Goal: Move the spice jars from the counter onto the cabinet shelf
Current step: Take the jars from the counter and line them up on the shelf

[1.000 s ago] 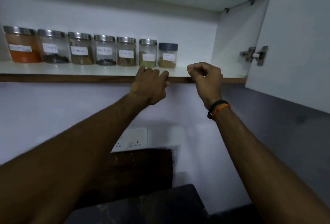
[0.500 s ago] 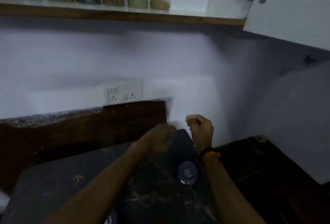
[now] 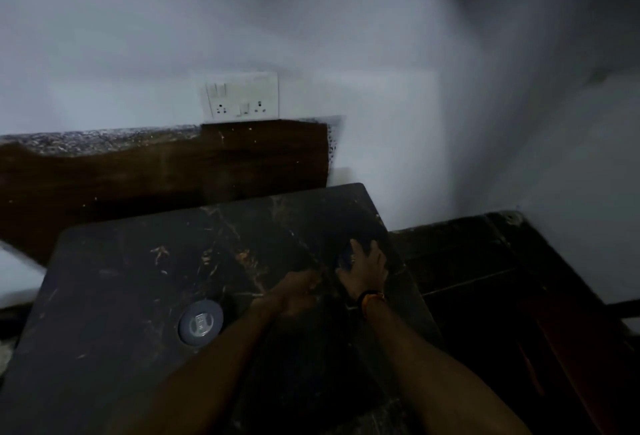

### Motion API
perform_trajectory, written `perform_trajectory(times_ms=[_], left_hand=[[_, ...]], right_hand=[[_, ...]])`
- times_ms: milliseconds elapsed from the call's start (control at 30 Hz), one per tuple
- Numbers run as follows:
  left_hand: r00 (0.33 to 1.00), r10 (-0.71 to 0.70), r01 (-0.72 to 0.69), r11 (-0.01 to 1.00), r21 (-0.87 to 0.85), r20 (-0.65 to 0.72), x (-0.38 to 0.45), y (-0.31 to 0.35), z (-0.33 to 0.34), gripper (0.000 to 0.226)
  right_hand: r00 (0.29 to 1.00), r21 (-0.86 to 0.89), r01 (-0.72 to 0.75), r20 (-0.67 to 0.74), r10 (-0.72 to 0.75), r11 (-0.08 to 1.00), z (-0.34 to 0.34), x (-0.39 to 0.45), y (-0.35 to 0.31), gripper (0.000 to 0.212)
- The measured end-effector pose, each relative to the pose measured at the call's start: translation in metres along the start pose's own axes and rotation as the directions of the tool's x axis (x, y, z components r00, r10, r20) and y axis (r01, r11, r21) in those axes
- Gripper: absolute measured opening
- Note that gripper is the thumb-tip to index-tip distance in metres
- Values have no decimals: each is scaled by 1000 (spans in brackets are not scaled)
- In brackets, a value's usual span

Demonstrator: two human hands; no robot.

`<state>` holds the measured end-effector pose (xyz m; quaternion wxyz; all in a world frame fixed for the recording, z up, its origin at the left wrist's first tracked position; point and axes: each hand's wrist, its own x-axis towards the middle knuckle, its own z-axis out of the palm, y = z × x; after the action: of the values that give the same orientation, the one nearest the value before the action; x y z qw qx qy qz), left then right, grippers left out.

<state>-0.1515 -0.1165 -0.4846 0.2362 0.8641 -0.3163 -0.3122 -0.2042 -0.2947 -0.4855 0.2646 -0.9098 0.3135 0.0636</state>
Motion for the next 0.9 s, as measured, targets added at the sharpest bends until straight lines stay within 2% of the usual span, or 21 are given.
perform_trajectory(times_ms=[100,167,300,400,500,567,667,700,767,833,900], left_hand=[[991,-126,123,989,-79,-36,-1,1,14,36],[986,-161,155,982,-103,-49,-3,2,20,35],[982,-180,169,973,-156,-57,-7,0,24,33],[984,-172,159,966,-206,-47,-9,-6,27,31],[988,-150,131,944,-304,-39,-14,-11,26,27],[982,-184,150,886,-439,-34,-15,-14,26,21],[943,-331,214,675,-706,-30,-16,-11,33,12],[918,-395,223,576,-786,-30,-18,-10,35,13],[875,-484,210,330,-920,26,-22,-12,37,29],[869,-468,201,37,-979,160,-28,-15,33,47],[902,-345,203,-195,-960,261,-34,-17,30,60]], right_hand=[[999,-2,3,48,-3,1000,10,3,6,82],[1000,33,-2,29,1,999,14,5,8,79],[999,214,-24,-28,31,977,18,13,9,71],[998,288,-23,-57,41,957,19,17,11,61],[994,322,-1,-104,36,947,19,13,12,53],[992,376,13,-120,34,927,18,9,12,55],[992,521,50,-126,19,852,14,1,8,57],[995,588,51,-99,10,808,11,-3,7,57],[999,717,52,-25,-48,695,3,-13,3,53],[991,824,52,26,-128,564,-6,-22,-2,50],[977,899,31,66,-204,437,-17,-29,-7,52]])
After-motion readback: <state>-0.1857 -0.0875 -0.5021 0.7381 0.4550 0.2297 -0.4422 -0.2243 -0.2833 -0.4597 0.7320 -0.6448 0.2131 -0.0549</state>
